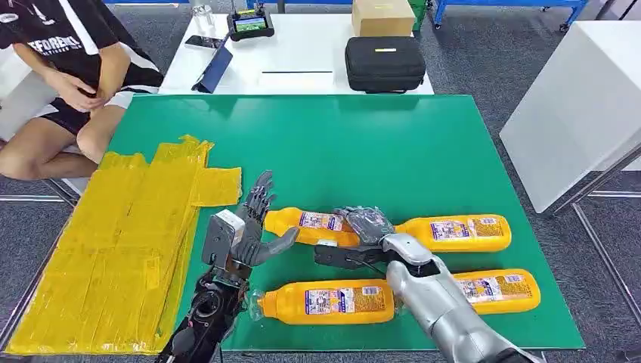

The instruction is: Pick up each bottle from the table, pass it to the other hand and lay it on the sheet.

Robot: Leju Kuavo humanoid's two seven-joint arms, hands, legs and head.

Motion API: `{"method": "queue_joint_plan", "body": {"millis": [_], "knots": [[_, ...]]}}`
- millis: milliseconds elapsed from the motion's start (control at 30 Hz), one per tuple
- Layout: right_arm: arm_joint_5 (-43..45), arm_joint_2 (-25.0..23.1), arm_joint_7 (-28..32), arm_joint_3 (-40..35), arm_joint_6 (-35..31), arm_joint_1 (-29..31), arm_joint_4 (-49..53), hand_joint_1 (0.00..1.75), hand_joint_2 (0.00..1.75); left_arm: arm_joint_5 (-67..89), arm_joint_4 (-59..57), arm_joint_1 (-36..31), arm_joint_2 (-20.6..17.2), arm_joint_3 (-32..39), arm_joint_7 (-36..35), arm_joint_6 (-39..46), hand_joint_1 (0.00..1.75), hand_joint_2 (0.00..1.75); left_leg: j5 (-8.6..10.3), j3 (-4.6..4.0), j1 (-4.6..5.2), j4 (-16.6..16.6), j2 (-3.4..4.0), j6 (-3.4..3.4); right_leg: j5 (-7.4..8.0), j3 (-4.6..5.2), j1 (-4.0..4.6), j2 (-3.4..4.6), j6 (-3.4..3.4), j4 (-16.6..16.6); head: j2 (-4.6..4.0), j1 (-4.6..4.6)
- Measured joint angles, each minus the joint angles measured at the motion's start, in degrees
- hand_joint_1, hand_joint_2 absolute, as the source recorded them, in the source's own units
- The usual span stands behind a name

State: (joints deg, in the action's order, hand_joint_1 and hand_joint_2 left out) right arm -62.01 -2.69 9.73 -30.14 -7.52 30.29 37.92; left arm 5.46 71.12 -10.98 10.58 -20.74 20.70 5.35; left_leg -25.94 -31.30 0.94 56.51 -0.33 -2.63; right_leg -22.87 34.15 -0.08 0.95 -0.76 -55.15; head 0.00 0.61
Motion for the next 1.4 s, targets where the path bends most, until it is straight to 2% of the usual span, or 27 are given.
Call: {"method": "queue_joint_plan", "body": {"millis": [300, 533, 700, 867, 1033, 1300, 1400], "knots": [[-0.17, -0.46, -2.84, 0.57, -7.61, -1.66, 0.04, 1.75, 1.75, 0.02, 0.02, 0.62, 0.11, 0.02, -0.11, 0.04, 0.00, 1.75, 0.00, -0.03, 0.00, 0.00, -0.10, 0.00, 0.00, 0.01, 0.00, -0.02, 0.00, 0.00, 0.00, 0.00], [-0.09, -0.48, -3.15, 1.33, -8.30, -2.31, 0.55, 1.75, 1.75, 0.02, 0.02, 0.95, 0.17, 0.04, -0.13, 0.09, 0.00, 1.75, 0.00, -0.04, 0.00, 0.00, -0.08, 0.00, 0.00, 0.02, 0.00, -0.01, 0.00, 0.00, 0.00, 0.00], [3.54, -0.81, -3.08, 3.21, -12.55, -4.19, 2.07, 1.75, 1.75, 0.26, 0.06, 1.14, 0.20, 0.04, -0.20, 0.37, 0.00, 1.75, 0.00, -0.11, 0.00, 0.00, -0.15, 0.00, 0.00, 0.05, 0.00, -0.04, 0.00, 0.00, 0.00, 0.00], [13.19, -2.40, -0.33, 9.06, -19.42, -8.12, 9.01, 1.75, 1.75, -0.11, 0.65, 1.28, 0.28, 0.15, -1.14, 1.18, 0.00, 1.75, 0.00, -0.17, 0.00, 0.00, -0.14, 0.00, -0.01, 0.13, 0.01, -0.04, 0.00, 0.00, 0.00, -0.02], [16.64, -4.11, 1.40, 13.20, -24.04, -12.18, 15.72, 1.75, 1.75, -1.38, 1.25, 1.18, 0.31, 0.57, -1.81, 0.92, 0.00, 1.75, -0.01, -0.20, -0.01, 0.00, -0.14, 0.00, -0.02, 0.17, 0.01, -0.04, 0.00, 0.00, 0.00, 0.00], [20.71, -5.48, 4.30, 14.69, -26.57, -13.93, 18.69, 1.75, 1.75, -3.56, 1.36, 0.88, 0.31, 0.57, -2.03, 1.13, 0.00, 1.75, 0.00, -0.19, 0.00, 0.00, -0.13, 0.00, -0.01, 0.16, 0.00, -0.03, 0.00, 0.00, 0.00, 0.00], [23.89, -6.06, 7.50, 14.75, -27.28, -14.14, 19.43, 1.75, 1.75, -4.92, 1.36, 0.75, 0.31, 0.57, -2.34, 1.01, 0.00, 1.75, 0.00, -0.19, 0.00, 0.00, -0.12, 0.00, -0.01, 0.16, 0.00, -0.03, 0.00, 0.00, 0.00, 0.00]]}}
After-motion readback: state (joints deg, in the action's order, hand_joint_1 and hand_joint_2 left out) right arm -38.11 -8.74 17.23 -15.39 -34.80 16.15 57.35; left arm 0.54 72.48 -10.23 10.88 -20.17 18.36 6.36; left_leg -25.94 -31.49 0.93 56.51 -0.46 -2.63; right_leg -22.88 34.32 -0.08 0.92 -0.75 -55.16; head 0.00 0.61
